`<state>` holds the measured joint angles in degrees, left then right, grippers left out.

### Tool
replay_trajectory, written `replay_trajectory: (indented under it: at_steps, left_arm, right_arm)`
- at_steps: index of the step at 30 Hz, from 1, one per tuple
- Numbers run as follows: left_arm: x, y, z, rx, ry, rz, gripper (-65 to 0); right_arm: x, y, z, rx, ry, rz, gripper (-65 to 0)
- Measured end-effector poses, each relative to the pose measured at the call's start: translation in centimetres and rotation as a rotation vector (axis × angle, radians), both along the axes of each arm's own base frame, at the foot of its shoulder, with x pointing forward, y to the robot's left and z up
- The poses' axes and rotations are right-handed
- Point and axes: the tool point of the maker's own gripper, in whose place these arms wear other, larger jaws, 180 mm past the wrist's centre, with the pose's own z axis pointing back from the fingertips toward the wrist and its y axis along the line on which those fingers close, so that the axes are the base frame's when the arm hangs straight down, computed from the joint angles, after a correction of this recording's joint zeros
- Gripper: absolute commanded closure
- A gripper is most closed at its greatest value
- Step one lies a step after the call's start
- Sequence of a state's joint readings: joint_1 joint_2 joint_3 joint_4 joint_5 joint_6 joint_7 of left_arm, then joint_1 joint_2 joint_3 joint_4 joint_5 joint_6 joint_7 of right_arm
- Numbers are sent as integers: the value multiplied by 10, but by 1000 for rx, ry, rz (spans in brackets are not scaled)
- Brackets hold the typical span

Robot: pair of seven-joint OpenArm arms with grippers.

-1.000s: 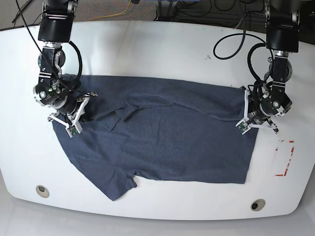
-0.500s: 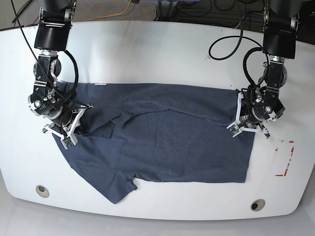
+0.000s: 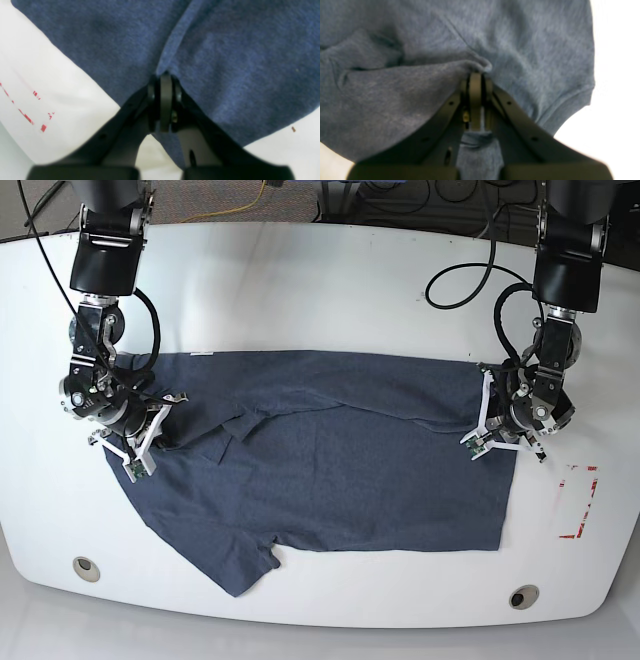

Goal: Layout the t-shirt on the table in an organized manner, then fold the t-shirt properly
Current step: 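Open the left gripper and release the shirt side edge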

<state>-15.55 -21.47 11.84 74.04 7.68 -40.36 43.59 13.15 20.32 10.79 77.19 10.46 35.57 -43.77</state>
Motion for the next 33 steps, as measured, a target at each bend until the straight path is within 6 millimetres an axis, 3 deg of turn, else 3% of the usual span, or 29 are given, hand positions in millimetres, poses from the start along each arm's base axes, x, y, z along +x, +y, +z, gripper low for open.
replay_trajectory:
  at_steps: [4, 7, 9, 12, 15, 19, 26, 30, 33]
  left_arm:
    - [0, 3, 0, 17, -2, -1, 0]
    - [1, 9, 0, 62, -7, -5, 0]
    - [1, 13, 1, 82, -8, -5, -4]
    - [3, 16, 2, 104, -12, -7, -60]
    - [8, 18, 7, 109, -24, -1, -169]
    - [17, 20, 16, 107, -48, 8, -267]
    - [37, 35, 35, 52, -202, 152, -274]
    - [55, 28, 57, -30, -377, 183, -274]
    - [50, 21, 53, -57, -402, 182, -274]
  right_arm:
    - [1, 0, 2, 3, -6, 0, -31]
    - [1, 0, 1, 3, -6, -3, -132]
    - [1, -1, 1, 2, -5, -8, -252]
    - [3, -4, 2, -1, -8, -34, -358]
    - [2, -10, 1, -34, -4, -46, -443]
    - [2, -15, 1, -71, -1, -46, -459]
    - [5, -12, 23, -91, -73, -32, -459]
    - [0, -19, 40, -89, -136, -62, -459]
    - [-9, -27, 42, -105, -138, -82, -459]
